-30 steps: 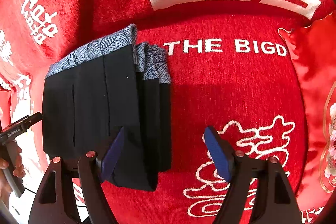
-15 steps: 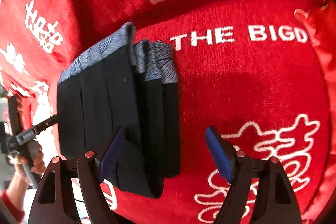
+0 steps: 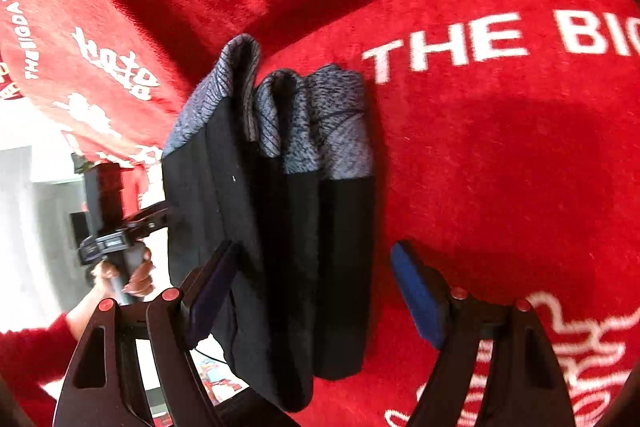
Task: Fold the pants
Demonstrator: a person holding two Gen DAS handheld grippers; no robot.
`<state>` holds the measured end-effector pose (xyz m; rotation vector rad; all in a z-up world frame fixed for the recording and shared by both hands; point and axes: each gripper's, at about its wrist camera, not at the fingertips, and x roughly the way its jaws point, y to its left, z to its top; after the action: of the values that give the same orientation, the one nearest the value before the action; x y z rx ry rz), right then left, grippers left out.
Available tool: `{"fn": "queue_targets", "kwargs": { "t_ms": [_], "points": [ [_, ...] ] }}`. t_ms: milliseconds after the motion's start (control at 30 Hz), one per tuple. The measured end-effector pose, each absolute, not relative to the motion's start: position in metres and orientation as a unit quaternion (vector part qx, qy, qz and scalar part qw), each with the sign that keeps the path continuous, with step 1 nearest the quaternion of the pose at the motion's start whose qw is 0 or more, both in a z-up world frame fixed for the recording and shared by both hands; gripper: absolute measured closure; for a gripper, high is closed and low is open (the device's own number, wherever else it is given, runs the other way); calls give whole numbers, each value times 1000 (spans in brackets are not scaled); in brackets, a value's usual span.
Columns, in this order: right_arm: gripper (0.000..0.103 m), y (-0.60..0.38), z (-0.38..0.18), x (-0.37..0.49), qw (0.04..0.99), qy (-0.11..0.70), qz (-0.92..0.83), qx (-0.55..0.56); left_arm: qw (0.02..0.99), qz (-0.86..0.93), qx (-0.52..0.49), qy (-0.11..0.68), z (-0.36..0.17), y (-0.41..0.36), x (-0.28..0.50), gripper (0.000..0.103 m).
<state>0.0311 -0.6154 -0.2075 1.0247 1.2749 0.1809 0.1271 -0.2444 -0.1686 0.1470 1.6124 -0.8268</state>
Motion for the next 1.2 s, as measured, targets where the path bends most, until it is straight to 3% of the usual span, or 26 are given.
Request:
{"fn": "queue_targets", "kwargs": {
  "t_ms": [233,267,300,400,500,600,967,1200],
  "points": [
    [22,-609,-215,43,678,552,119,471,619,-360,30,697,-181,-251,121,0],
    [23,-610,-213,42,676,555,114,471,623,-361,29,693,-175,-252,115,8],
    [29,-610,-212,41,675,559,106,470,624,-369,21,689,-171,-257,110,17],
    [43,-611,-208,38,671,560,91,477,636,-373,28,675,-158,-259,103,27],
    [57,-606,-197,39,675,548,89,487,644,-368,31,671,-146,-258,101,34],
    [63,-604,-183,33,675,533,94,501,651,-366,29,665,-132,-255,99,39],
    [63,-573,-140,-7,662,528,136,514,663,-351,29,660,-81,-227,48,39],
    [63,-540,-149,-39,650,542,117,520,657,-338,50,672,-100,-204,17,38]
  ]
}}
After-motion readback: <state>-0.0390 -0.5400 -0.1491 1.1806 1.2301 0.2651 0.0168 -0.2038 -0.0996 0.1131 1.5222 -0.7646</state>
